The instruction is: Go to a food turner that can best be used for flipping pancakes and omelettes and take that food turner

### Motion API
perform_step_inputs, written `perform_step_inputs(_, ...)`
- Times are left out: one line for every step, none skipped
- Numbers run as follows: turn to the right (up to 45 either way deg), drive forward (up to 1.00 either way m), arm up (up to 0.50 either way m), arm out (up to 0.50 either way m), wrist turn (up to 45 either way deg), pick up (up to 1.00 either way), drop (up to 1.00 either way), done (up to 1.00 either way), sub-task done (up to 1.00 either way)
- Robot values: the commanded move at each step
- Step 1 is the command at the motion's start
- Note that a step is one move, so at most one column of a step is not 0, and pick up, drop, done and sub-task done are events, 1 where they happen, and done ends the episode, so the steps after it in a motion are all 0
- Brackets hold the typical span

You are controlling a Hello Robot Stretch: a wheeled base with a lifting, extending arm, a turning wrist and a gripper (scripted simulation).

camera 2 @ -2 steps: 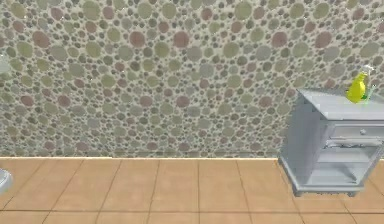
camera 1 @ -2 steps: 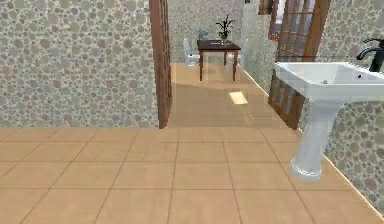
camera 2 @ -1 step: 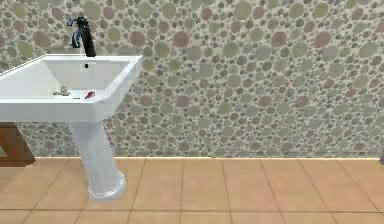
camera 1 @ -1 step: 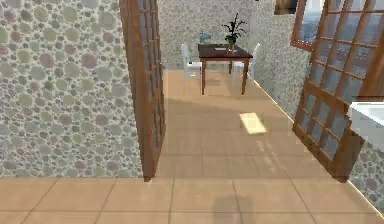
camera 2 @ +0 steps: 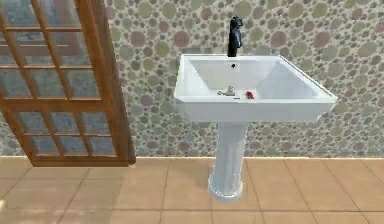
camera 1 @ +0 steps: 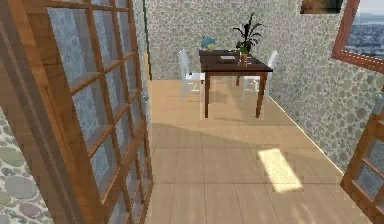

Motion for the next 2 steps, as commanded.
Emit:
perform_step_inputs(-3.0,0.0,0.0,0.0,0.0,0.0,0.0,0.0,0.0)
perform_step_inputs(45.0,0.0,0.0,0.0,0.0,0.0,0.0,0.0,0.0)
